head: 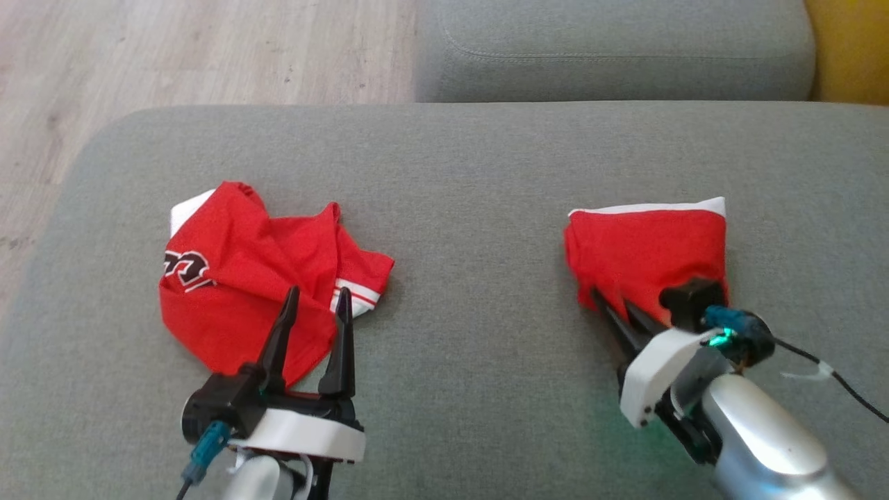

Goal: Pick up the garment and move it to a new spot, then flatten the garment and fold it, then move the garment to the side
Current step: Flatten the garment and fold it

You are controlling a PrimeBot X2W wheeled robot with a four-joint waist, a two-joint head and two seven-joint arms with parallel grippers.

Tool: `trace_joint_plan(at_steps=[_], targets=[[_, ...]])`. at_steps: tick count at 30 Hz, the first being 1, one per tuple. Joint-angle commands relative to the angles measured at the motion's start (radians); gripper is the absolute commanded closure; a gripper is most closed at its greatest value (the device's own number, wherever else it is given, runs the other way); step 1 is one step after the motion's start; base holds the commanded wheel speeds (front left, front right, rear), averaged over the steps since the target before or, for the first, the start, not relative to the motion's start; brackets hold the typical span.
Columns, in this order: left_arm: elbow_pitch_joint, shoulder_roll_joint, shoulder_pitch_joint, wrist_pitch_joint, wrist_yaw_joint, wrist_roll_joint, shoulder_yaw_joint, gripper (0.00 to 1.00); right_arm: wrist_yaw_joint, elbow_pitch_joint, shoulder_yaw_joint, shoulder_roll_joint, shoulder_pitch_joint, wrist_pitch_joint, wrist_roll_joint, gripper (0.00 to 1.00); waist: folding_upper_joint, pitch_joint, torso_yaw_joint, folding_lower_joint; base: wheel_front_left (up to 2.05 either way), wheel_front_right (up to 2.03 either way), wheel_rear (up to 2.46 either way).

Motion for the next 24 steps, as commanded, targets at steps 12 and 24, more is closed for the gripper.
trace_joint_plan(at_steps=[12, 24], targets=[[-0.080, 0.003, -0.042, -0.010, -0.002, -0.007, 0.050, 0.00, 0.002, -0.079, -0.085, -0.037, -0.039, 0.011, 0.165, 0.00, -0.0001, 0.022, -0.088, 0.0000, 0.00, 0.00, 0.00], [-0.152, 0.003, -0.064, -0.010, -0.004, 0.000, 0.083, 0.00, 0.002, -0.241, -0.409, -0.027, -0.028, -0.161, 0.014, 0.00, -0.0001, 0.038, -0.162, 0.0000, 0.00, 0.00, 0.00]])
